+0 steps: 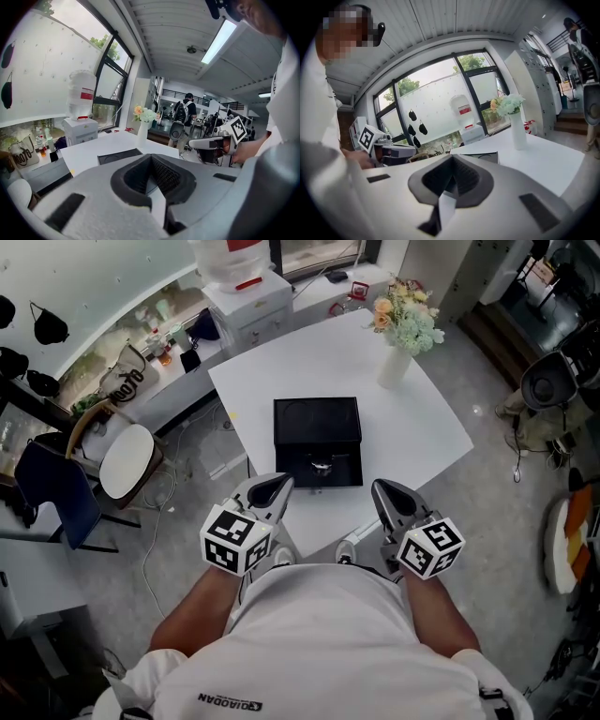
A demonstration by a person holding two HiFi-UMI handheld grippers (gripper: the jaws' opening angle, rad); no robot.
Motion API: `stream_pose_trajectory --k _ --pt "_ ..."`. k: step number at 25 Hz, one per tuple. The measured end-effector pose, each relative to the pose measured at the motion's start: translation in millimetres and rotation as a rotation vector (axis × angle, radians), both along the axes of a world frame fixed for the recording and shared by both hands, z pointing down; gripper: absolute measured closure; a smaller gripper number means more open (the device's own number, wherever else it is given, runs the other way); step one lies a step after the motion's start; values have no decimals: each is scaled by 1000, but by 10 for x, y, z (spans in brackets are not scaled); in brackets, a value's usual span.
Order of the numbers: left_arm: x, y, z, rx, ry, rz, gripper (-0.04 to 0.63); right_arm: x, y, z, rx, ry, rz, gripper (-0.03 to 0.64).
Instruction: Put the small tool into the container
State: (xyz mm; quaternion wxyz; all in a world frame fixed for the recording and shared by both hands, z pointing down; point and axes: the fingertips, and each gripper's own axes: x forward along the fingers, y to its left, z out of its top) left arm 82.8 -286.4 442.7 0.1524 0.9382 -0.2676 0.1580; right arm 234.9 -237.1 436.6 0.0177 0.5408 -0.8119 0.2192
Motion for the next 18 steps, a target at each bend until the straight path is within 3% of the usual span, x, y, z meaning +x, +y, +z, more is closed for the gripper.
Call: stream_pose_trajectory --k 18 --pt "-26 30 59 -7 -12 -16 586 -52 15 90 -25 -14 -42 612"
